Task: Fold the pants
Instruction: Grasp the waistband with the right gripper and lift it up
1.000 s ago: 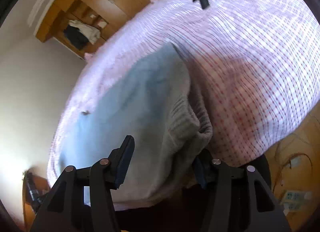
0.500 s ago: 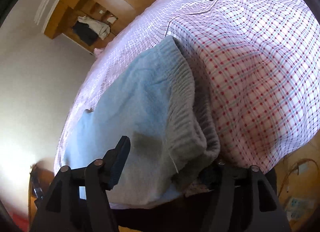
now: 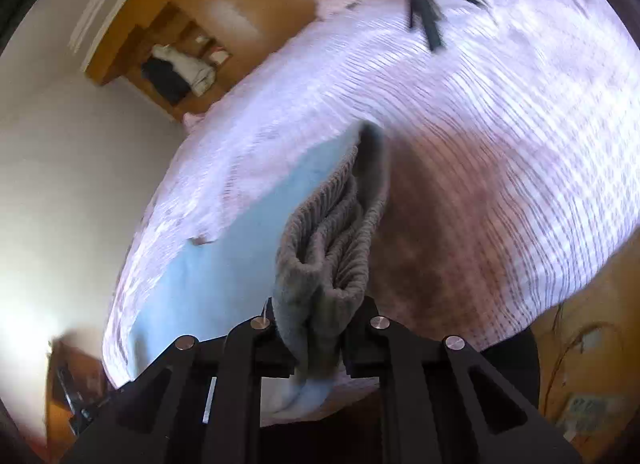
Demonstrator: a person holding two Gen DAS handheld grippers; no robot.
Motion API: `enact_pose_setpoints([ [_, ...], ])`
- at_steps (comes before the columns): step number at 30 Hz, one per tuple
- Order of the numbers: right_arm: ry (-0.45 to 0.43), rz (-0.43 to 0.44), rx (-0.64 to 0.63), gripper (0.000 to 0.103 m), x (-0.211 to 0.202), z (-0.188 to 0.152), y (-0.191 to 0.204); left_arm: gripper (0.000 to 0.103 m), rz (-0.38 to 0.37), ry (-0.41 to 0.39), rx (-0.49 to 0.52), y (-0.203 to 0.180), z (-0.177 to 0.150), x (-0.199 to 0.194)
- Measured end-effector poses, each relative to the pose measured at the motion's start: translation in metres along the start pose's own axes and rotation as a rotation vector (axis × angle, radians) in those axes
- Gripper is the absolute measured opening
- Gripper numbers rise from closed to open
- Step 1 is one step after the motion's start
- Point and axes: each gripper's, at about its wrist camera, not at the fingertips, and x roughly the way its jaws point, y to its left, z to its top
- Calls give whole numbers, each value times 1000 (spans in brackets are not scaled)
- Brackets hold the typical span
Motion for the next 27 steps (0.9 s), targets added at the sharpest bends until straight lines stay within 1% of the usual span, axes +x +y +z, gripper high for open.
enact_pose_setpoints([
  [2,-11,17,-70,8,-8,4,22,51,-4,6,-20,5,0,1],
  [4,-10,53,-123,8,-12,6,45,51,-24,2,-47,11,-1,0],
  [6,-8,68,-181,8,-13,7,66,51,-43,-5,-68,18,-1,-3],
  [8,3,89,-244,8,-12,8,90,51,-43,-14,-70,22,0,-7],
  [14,34,131,-371,8,-2,1,144,51,-44,-43,-86,34,5,-19],
  [22,93,220,-538,8,9,-22,206,51,-48,-62,-92,40,9,-29],
  [27,140,271,-612,8,21,-38,237,51,-50,-62,-97,41,9,-28],
])
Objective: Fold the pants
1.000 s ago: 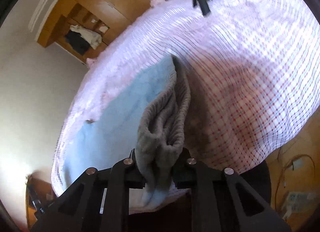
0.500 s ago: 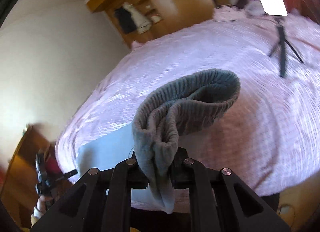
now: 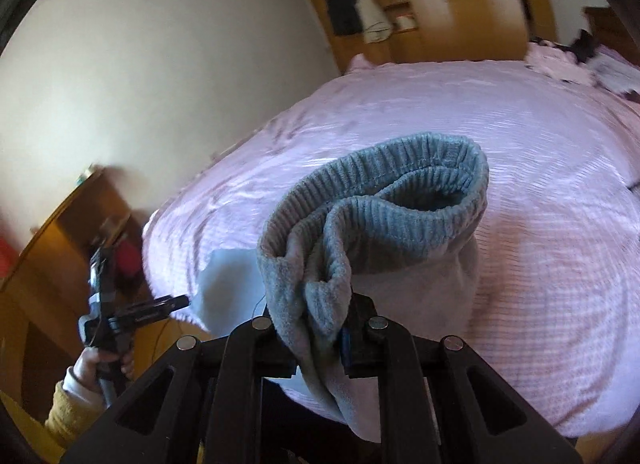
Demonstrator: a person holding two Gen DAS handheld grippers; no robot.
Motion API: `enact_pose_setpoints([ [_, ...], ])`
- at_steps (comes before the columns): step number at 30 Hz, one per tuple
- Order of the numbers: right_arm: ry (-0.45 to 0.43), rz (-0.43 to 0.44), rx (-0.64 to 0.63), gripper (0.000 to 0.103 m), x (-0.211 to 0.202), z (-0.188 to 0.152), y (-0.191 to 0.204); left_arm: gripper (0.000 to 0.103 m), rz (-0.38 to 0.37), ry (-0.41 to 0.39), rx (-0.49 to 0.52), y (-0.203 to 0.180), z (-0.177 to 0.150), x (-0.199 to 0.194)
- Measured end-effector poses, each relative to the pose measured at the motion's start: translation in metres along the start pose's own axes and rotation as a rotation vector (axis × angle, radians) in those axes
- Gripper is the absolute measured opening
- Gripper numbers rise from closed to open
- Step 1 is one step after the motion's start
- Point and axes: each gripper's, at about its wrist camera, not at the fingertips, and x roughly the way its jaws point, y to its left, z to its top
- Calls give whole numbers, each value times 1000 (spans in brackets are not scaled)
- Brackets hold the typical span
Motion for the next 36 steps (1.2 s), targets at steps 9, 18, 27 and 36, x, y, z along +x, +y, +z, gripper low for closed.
enact_pose_setpoints([
  [9,106,67,-96,8,68,3,44,51,-6,5,-8,7,-1,4],
  [18,238,48,-160,9,138,-17,68,51,-8,16,-29,15,-2,10],
  [27,302,75,-139,46,173,-38,74,51,-31,42,-34,14,-6,22],
  [36,316,47,-120,49,145,-51,57,51,-139,35,-50,2,-8,16],
])
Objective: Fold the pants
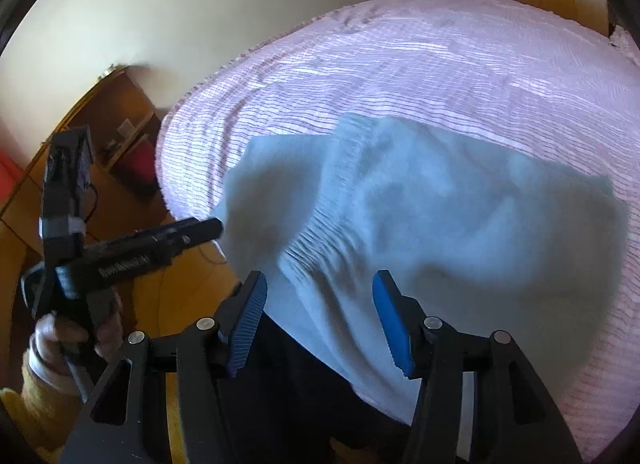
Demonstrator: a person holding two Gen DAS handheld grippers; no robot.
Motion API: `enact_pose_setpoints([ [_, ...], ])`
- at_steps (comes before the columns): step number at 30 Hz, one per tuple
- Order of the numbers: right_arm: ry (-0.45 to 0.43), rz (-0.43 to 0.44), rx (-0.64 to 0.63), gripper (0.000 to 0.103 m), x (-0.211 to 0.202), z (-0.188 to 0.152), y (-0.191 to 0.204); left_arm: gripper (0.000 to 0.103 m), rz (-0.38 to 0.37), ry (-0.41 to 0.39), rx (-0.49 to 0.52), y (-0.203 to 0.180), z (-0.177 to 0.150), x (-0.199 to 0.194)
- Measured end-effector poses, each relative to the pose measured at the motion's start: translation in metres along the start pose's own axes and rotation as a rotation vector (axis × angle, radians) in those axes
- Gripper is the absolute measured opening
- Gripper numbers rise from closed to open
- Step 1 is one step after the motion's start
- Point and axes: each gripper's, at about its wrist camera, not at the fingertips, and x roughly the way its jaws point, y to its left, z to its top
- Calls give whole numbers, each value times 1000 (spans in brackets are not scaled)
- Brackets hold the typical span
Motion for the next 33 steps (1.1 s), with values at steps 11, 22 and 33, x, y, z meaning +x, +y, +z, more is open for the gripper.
enact_pose_setpoints([
  [11,-14,-237,126,49,-40,-29,-62,51,-92,19,88,-49,-1,0],
  [22,53,-245,-67,49,-38,18,-65,51,-131,61,147,-86,-3,31],
  [33,164,-159,-277,49,17,77,-24,51,-120,82,113,-79,-9,56],
])
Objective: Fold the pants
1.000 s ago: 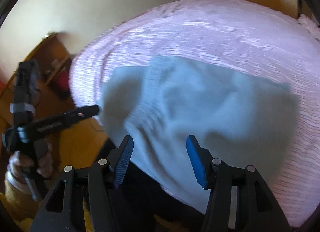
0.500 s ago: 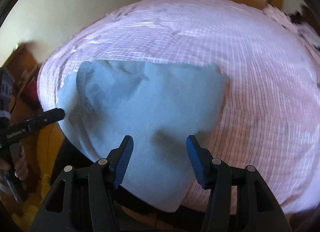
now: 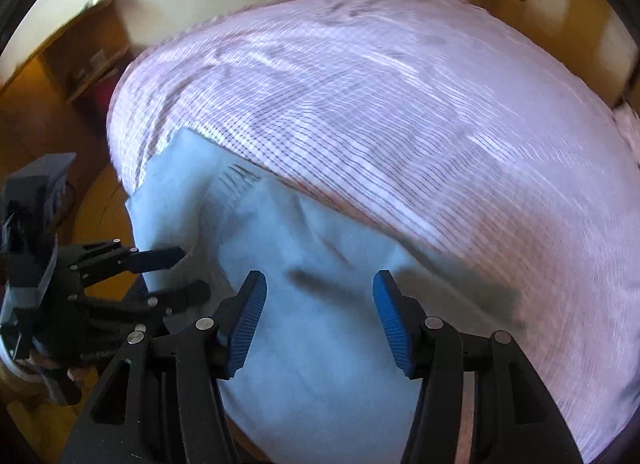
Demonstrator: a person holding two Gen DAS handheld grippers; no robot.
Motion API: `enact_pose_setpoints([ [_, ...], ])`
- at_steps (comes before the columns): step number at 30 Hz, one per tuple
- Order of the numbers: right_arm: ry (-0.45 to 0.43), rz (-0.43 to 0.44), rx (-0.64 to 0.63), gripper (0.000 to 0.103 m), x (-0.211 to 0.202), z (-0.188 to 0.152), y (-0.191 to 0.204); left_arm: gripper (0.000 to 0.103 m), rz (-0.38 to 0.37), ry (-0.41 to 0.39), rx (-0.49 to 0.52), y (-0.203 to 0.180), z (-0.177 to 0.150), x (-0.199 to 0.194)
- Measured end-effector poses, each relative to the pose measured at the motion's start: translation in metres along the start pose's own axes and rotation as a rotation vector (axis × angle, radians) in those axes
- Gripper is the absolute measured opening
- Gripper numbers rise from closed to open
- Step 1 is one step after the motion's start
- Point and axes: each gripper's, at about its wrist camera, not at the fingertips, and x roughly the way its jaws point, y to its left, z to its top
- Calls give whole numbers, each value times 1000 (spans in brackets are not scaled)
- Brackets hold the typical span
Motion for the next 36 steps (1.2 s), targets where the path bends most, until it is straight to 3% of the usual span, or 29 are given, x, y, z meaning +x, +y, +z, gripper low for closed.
enact_pose_setpoints([
  [6,64,-24,-80,49,37,17,2,47,-23,-14,-5,4,-3,4],
  [11,98,2,-64,51,62,20,-5,43,-27,-18,-15,7,-6,11],
  [18,90,27,-88,52,54,22,-6,44,-30,-17,-17,8,-6,16],
  [23,27,61,-145,52,35,33,3,44,-24,-15,-14,3,-1,21],
  [29,59,52,-159,52,58,32,1,44,-19,-24,-5,2,0,21],
  [31,39,55,-149,50,59,31,0,44,-17,-26,-3,0,-1,20],
  [36,-17,75,-134,19,53,25,3,38,-26,-30,-9,1,0,17],
])
